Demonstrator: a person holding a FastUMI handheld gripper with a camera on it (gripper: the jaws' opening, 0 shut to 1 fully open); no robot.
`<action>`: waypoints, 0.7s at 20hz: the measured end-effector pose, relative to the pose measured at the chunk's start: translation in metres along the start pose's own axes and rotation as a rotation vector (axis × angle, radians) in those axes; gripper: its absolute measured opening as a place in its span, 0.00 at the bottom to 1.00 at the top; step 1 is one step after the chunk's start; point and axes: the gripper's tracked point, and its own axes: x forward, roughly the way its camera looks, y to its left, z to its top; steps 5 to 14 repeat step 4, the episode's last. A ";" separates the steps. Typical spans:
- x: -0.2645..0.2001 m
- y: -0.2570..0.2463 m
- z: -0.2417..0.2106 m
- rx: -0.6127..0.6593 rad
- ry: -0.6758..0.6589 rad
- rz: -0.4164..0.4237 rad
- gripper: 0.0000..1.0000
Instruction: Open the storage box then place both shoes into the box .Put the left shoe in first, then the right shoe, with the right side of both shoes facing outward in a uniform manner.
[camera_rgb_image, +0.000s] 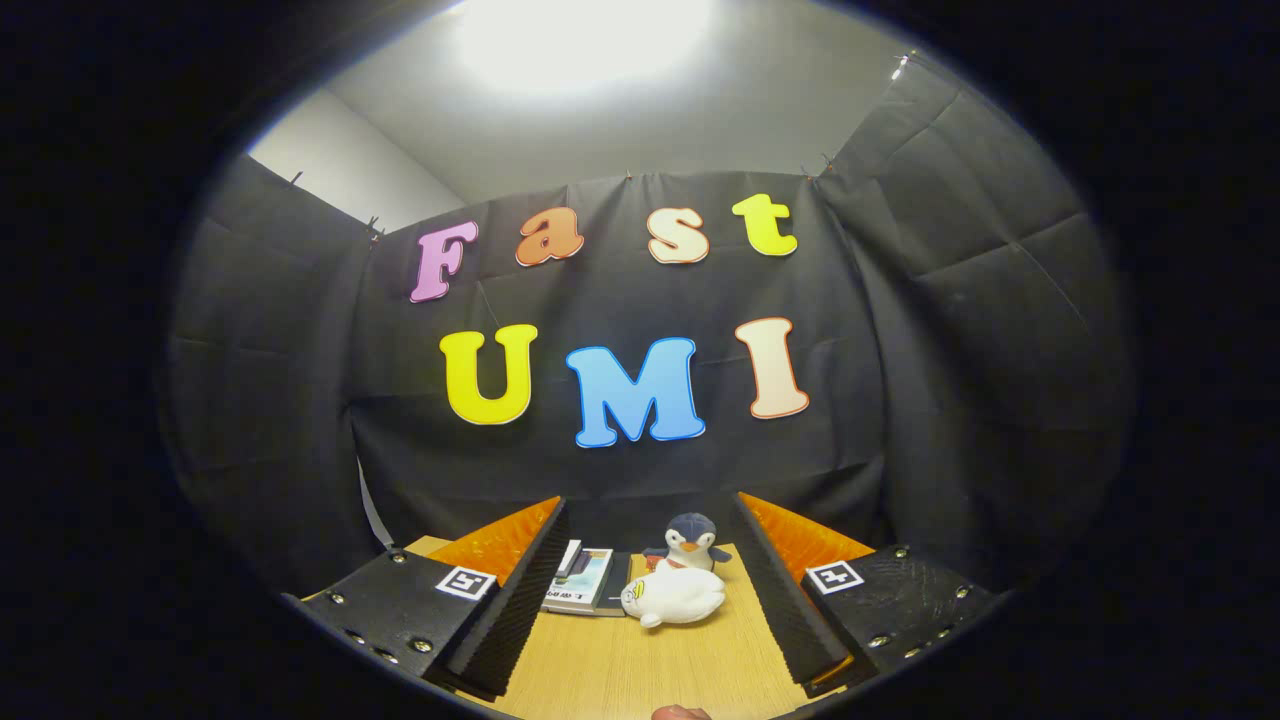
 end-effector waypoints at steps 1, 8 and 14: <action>0.001 0.003 0.001 -0.003 -0.007 0.012 0.97; 0.005 0.008 0.007 -0.026 -0.031 0.023 0.97; 0.005 0.008 0.007 -0.026 -0.031 0.023 0.97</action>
